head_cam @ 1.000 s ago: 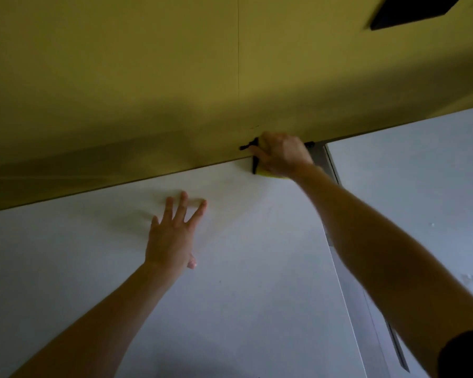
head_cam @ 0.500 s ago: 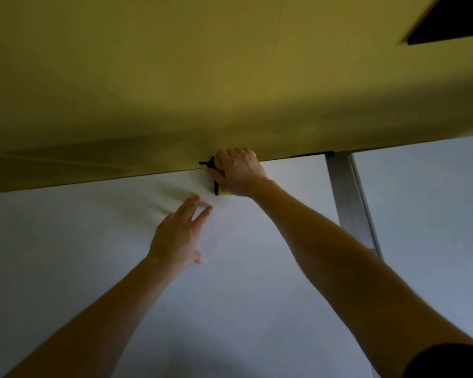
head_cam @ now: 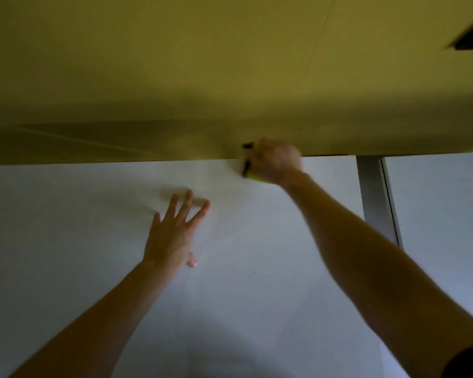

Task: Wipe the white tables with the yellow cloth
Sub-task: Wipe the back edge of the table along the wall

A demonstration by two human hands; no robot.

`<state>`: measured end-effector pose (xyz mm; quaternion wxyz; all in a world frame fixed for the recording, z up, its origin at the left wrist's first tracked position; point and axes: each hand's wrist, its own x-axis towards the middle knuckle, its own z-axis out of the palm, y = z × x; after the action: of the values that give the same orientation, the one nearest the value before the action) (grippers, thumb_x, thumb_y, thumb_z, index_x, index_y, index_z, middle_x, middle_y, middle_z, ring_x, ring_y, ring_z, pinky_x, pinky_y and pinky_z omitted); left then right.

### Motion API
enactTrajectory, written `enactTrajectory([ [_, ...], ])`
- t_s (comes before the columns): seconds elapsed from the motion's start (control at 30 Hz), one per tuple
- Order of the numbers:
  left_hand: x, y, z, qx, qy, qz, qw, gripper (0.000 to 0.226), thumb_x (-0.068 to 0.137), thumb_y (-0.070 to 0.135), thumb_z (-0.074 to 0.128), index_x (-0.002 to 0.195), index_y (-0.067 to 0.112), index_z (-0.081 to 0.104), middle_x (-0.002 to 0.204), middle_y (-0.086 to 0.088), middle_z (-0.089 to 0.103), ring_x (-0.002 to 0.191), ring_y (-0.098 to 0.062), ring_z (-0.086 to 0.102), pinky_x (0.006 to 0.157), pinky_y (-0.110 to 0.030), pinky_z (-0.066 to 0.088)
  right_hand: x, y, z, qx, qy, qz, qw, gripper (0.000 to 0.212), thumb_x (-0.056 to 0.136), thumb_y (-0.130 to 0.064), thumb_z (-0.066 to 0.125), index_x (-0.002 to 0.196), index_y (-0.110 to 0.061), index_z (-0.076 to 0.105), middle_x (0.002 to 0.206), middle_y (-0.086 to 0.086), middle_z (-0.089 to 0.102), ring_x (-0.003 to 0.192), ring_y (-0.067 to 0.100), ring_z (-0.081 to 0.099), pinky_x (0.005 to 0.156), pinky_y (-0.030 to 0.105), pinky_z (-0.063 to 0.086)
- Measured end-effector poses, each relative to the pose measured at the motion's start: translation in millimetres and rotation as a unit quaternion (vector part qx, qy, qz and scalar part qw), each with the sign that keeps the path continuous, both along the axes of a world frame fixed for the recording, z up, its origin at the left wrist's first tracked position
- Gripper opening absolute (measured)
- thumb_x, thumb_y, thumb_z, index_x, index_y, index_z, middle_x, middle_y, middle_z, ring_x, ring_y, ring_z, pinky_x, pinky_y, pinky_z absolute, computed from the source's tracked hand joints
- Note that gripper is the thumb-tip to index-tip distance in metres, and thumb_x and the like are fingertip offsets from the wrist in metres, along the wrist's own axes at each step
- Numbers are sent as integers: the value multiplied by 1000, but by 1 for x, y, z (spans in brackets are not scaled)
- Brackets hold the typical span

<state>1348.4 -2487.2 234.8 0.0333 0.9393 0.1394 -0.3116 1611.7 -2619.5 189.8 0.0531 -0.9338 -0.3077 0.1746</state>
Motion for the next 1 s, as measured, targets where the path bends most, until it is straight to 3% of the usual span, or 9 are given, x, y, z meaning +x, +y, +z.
enactTrajectory([
  [0.13, 2, -4, 1, 16, 9, 4, 1000, 155, 70, 62, 95, 168, 39, -22, 179, -6, -25, 167, -39, -10, 130, -65, 28, -56, 100, -5, 45, 59, 94, 993, 58, 109, -68, 36, 125, -18, 60, 120, 12, 71, 109, 36, 69, 77, 39, 46],
  [0.27, 2, -3, -2, 18, 15, 1, 1000, 157, 68, 60, 97, 168, 39, -21, 179, -7, -25, 167, -39, -9, 129, -65, 29, -41, 67, -10, 74, 58, 104, 990, 55, 106, -69, 44, 124, -19, 58, 117, 12, 69, 108, 36, 65, 78, 38, 40],
  [0.4, 0, -1, -5, 16, 6, -8, 1000, 160, 64, 60, 99, 168, 39, -22, 179, -8, -24, 167, -42, -5, 127, -67, 32, 17, -53, -16, 102, 0, -25, 994, 53, 105, -65, 50, 108, -13, 62, 109, 19, 70, 105, 42, 65, 81, 46, 50],
  [0.47, 0, -1, -8, 16, 5, -6, 1000, 160, 65, 60, 98, 168, 39, -22, 179, -8, -25, 167, -42, -6, 127, -67, 32, 44, -114, -17, 92, -40, -95, 990, 60, 103, -70, 42, 103, -13, 60, 105, 19, 68, 102, 43, 63, 83, 47, 48],
  [0.53, 0, -1, -11, 12, 3, -1, 1000, 159, 66, 60, 98, 168, 40, -22, 179, -8, -25, 167, -41, -7, 128, -66, 31, 64, -147, -14, 70, -51, -162, 983, 65, 103, -72, 35, 107, -13, 59, 110, 21, 68, 106, 44, 62, 87, 49, 48],
  [0.67, -1, 0, -15, 7, -5, 1, 1000, 159, 65, 58, 99, 169, 40, -20, 179, -7, -25, 168, -40, -8, 127, -67, 31, 76, -157, 4, 48, -33, -243, 968, 60, 110, -63, 41, 118, -6, 59, 117, 27, 70, 111, 46, 64, 89, 50, 50],
  [0.83, 1, -1, -20, 19, -5, -2, 1000, 157, 68, 61, 97, 168, 40, -22, 179, -8, -24, 167, -41, -7, 127, -67, 31, 12, -178, 56, 177, -35, -362, 915, 53, 108, -64, 47, 106, -11, 57, 109, 23, 71, 103, 43, 66, 84, 49, 51],
  [1.0, 1, 1, -16, 12, 2, -8, 1000, 152, 68, 60, 97, 170, 38, -13, 180, -10, -15, 166, -46, -2, 123, -72, 33, -114, -202, 101, 249, 81, -412, 873, 51, 108, -62, 51, 121, -15, 67, 105, 7, 68, 102, 34, 67, 82, 40, 49],
])
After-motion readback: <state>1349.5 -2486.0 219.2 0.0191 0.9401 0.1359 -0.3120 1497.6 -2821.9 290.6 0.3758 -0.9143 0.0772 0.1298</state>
